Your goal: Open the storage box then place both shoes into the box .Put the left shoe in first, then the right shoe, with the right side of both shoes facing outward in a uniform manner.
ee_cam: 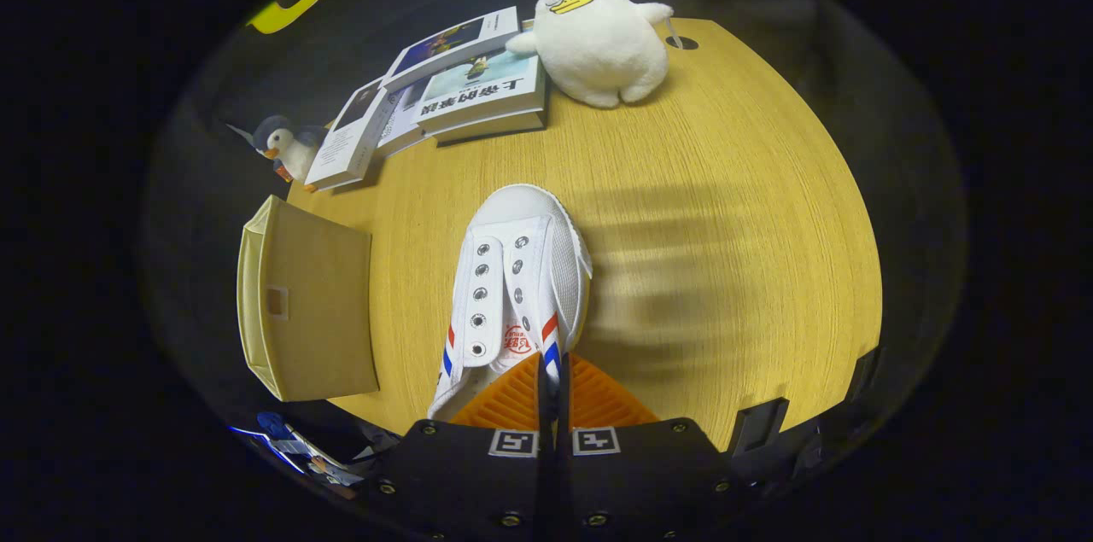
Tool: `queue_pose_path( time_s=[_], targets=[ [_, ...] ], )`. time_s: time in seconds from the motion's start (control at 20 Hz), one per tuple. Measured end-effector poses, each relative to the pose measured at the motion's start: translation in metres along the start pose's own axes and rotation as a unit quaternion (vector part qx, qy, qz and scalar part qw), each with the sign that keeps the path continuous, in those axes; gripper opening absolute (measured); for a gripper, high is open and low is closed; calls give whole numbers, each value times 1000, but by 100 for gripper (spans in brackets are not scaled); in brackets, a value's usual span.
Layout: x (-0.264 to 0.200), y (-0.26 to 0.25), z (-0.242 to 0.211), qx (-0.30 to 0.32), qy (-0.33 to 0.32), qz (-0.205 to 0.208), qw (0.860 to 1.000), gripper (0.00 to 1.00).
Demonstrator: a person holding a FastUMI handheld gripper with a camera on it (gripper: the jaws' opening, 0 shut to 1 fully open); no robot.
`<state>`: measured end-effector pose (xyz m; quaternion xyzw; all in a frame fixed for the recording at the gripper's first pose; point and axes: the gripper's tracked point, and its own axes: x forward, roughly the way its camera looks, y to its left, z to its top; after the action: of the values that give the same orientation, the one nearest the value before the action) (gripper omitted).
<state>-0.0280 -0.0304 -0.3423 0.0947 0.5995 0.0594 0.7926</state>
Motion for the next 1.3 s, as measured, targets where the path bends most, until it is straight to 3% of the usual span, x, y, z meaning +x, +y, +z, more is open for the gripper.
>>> queue_pose_path(
  time_s=[0.6, 1.3],
  targets=[
    [-56, 113, 31, -48, -17, 78, 996, 0],
    [-64, 264, 41, -160, -12, 133, 978, 0]
  ],
)
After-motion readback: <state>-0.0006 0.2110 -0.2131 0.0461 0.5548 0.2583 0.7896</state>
